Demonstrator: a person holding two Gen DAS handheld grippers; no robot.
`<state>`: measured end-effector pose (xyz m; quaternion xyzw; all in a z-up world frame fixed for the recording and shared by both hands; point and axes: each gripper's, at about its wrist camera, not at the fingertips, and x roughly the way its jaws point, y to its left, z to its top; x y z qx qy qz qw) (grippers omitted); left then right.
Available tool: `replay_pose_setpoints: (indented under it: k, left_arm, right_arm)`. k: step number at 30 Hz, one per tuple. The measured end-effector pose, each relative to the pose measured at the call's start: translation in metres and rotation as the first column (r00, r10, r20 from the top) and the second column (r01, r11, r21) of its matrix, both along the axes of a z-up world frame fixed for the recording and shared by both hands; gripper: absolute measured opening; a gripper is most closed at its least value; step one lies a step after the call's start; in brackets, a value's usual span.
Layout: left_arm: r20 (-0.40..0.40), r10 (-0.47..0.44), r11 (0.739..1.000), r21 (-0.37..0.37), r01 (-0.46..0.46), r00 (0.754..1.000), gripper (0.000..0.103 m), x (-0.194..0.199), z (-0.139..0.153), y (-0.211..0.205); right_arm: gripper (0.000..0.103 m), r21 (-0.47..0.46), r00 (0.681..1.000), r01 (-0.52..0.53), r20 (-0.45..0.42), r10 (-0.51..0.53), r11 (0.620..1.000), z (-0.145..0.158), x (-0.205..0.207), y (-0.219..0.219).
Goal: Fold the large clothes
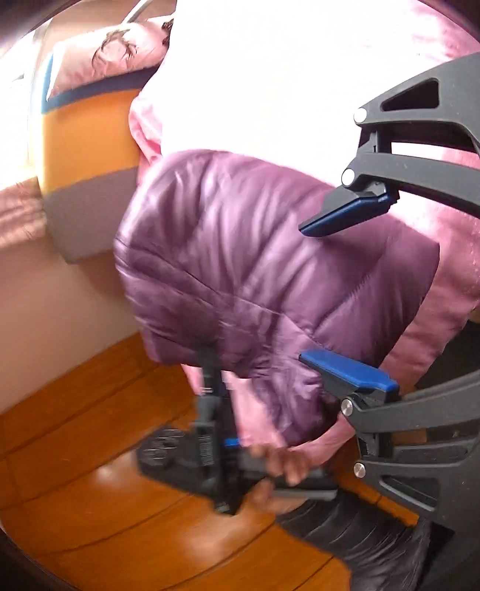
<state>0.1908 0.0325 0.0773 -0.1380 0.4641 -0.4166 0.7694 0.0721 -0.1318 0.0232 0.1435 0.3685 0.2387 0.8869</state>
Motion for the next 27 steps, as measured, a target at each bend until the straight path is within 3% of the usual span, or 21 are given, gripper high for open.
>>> replay_pose_setpoints:
  k: [1, 3, 5, 7, 8, 9, 10, 12, 15, 20, 24, 27]
  left_arm:
    - [-0.001, 0.005, 1.0, 0.001, -0.005, 1.0, 0.019, 0.0, 0.001, 0.0]
    - [-0.002, 0.022, 1.0, -0.021, -0.022, 1.0, 0.059, 0.003, 0.006, 0.002]
    - [0.002, 0.042, 0.998, -0.048, -0.042, 0.999, 0.074, 0.005, 0.01, 0.004]
    - [0.024, 0.051, 0.999, -0.005, -0.051, 0.998, 0.073, 0.011, 0.013, -0.004]
    - [0.029, 0.051, 0.999, 0.017, -0.051, 0.998, 0.061, 0.013, 0.012, -0.008]
    - [0.029, 0.046, 0.997, 0.054, -0.048, 0.999, 0.032, 0.017, 0.01, -0.014]
    - [0.032, 0.055, 0.994, 0.092, -0.058, 0.998, 0.022, 0.019, 0.008, -0.017]
    - [0.045, 0.088, 0.986, 0.141, -0.094, 0.995, 0.012, 0.02, 0.006, -0.016]
    - [0.047, 0.135, 0.973, 0.18, -0.141, 0.99, 0.012, 0.015, -0.005, 0.007]
    - [0.018, 0.254, 0.922, 0.296, -0.248, 0.967, 0.012, 0.016, -0.049, 0.043]
    - [0.006, 0.335, 0.899, 0.298, -0.322, 0.942, 0.019, 0.016, -0.069, 0.05]
    - [0.021, 0.366, 0.893, 0.273, -0.357, 0.93, 0.024, 0.01, -0.064, 0.052]
  right_arm:
    - [0.066, -0.036, 1.0, -0.002, 0.012, 0.003, 0.999, -0.003, -0.002, 0.011]
    - [0.072, -0.07, 0.999, -0.004, 0.036, 0.007, 0.998, -0.004, -0.002, 0.031]
    - [0.072, -0.098, 0.999, -0.011, 0.05, 0.016, 0.995, -0.005, -0.002, 0.042]
    - [0.072, -0.132, 0.998, -0.016, 0.06, 0.024, 0.991, -0.006, -0.001, 0.053]
    - [0.072, -0.139, 0.998, -0.02, 0.061, 0.029, 0.99, -0.006, -0.001, 0.057]
    - [0.072, -0.148, 0.997, -0.026, 0.064, 0.035, 0.989, -0.007, -0.001, 0.064]
    - [0.072, -0.16, 0.997, -0.029, 0.069, 0.04, 0.987, -0.007, 0.0, 0.07]
    - [0.072, -0.165, 0.996, -0.051, 0.068, 0.063, 0.985, -0.006, 0.001, 0.082]
    - [0.072, -0.214, 0.988, -0.121, 0.069, 0.139, 0.969, -0.011, -0.003, 0.114]
    - [0.076, -0.287, 0.977, -0.19, 0.039, 0.209, 0.939, -0.043, 0.012, 0.165]
    - [0.083, -0.379, 0.966, -0.218, 0.047, 0.254, 0.899, -0.055, 0.012, 0.187]
    - [0.083, -0.314, 0.955, -0.276, 0.02, 0.297, 0.908, -0.045, 0.01, 0.17]
